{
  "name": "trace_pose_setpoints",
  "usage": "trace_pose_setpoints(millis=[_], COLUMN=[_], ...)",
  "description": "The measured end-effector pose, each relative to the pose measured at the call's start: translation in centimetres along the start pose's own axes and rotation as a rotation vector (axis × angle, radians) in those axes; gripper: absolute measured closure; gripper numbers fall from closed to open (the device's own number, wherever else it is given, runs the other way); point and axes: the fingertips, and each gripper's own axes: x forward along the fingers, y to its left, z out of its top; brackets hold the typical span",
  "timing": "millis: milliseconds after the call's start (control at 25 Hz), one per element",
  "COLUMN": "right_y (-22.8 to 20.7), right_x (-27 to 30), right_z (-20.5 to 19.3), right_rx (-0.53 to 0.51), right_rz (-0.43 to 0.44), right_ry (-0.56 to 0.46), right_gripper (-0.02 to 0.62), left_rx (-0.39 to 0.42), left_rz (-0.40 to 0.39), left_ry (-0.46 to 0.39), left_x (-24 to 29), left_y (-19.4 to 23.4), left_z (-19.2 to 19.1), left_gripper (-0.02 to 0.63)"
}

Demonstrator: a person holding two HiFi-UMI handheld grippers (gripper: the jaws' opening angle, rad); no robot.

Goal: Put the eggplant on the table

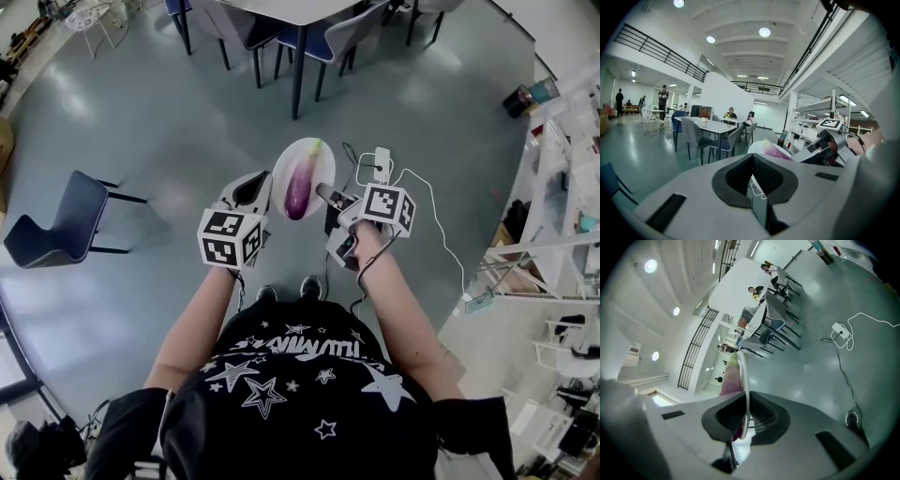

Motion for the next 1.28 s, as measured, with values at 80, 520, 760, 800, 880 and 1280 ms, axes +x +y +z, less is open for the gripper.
trace_pose_setpoints(millis=[80, 520, 760, 800, 880, 1280], right_y=[0.1, -0.9, -0.8, -0.8, -0.9, -0.7], right_x=[-0.2, -1.5, -0.7, -0.6, -0.4, 3.1], right_z=[-0.2, 3.7, 4.6, 4.6, 4.7, 7.6], right_rx=[-0.014, -0.028, -0.024, -0.026, -0.030, -0.035], right_rz=[0.002, 0.054, 0.064, 0.066, 0.067, 0.064], right_ry=[0.011, 0.061, 0.091, 0.097, 0.101, 0.084], right_gripper=[0.574, 0.574, 0.574, 0.574, 0.574, 0.574], left_rx=[-0.004, -0.016, -0.034, -0.036, -0.039, -0.034], left_rz=[0.010, 0.078, 0.124, 0.133, 0.147, 0.121], left_ry=[-0.007, -0.028, -0.022, -0.022, -0.026, -0.039], left_x=[-0.1, 2.7, 2.8, 2.7, 2.6, 6.5], left_y=[-0.1, -2.4, -1.3, -1.0, -0.4, 3.4], left_z=[0.0, 1.2, 1.5, 1.5, 1.5, 2.3], left_gripper=[0.598, 0.598, 0.598, 0.598, 0.598, 0.598])
